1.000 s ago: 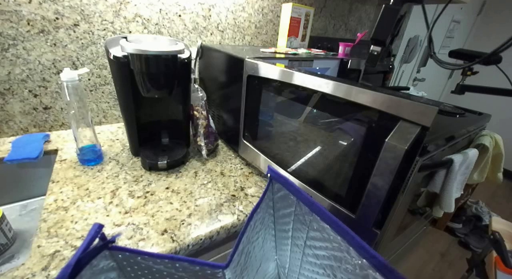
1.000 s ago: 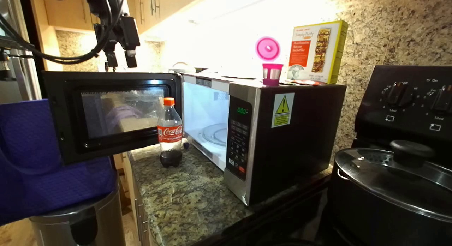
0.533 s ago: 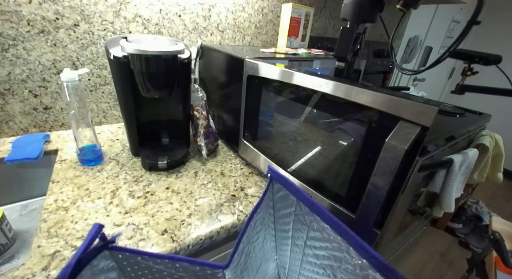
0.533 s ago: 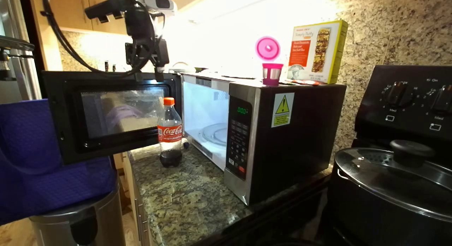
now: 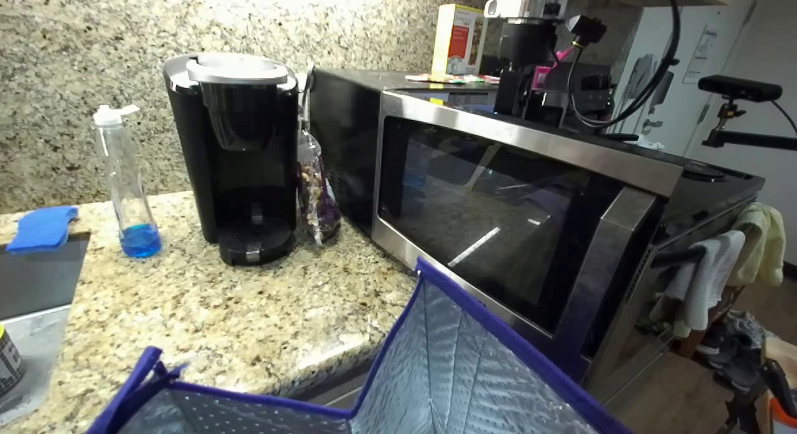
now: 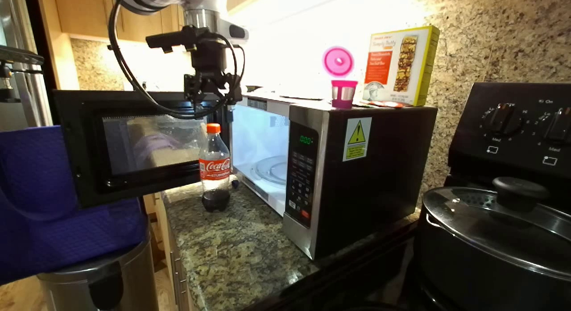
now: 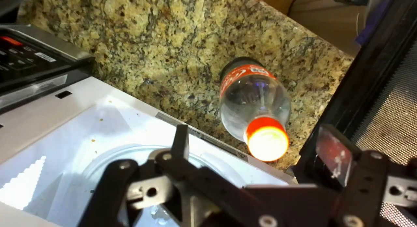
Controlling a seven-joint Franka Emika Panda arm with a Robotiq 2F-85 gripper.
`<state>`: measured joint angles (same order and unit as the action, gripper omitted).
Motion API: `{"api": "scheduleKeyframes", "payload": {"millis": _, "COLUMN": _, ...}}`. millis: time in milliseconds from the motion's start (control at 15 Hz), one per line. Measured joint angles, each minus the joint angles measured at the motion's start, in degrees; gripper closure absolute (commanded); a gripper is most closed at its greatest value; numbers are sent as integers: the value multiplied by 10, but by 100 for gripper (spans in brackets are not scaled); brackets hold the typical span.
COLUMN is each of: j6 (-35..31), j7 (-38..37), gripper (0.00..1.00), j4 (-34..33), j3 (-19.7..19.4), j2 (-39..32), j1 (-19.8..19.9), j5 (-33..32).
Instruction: Pick up the Coca-Cola bottle from the countertop and put it inside the blue bag
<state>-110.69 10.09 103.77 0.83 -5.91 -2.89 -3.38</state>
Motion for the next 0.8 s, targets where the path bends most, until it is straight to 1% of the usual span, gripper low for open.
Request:
{"api": "scheduleKeyframes", "payload": {"millis": 267, "j6": 0, "j7": 31, "gripper": 0, "j4": -15, "j3": 0, "j2": -20, "j1": 0, "j5": 20}}
{"api": "scheduleKeyframes", "payload": {"millis": 400, "j6": 1, "j7": 48, "gripper": 26, "j4": -15, "j3": 0, "j2": -24, "j1": 2, "j5": 39}}
{"api": "scheduleKeyframes", "payload": {"millis": 467, "j6": 1, "j7": 63, "gripper": 32, "j4": -15, "j3": 0, "j2": -26, "j1": 4, "j5": 53}}
{"api": "scheduleKeyframes", "payload": {"millis": 533, "j6": 1, "j7": 76, "gripper": 40, "j4": -15, "j3": 0, "j2": -27, "j1": 6, "j5": 65}}
{"api": "scheduleKeyframes", "payload": {"millis": 600, "j6": 1, "j7": 87, "gripper": 46, "j4": -15, "j3": 0, "j2": -28, "j1": 9, "j5": 76}}
{"api": "scheduleKeyframes", "payload": {"millis": 800, "j6": 2, "j7": 111, "gripper": 67, "j4": -15, "j3": 0, "j2": -29, "j1": 15, "j5": 93}}
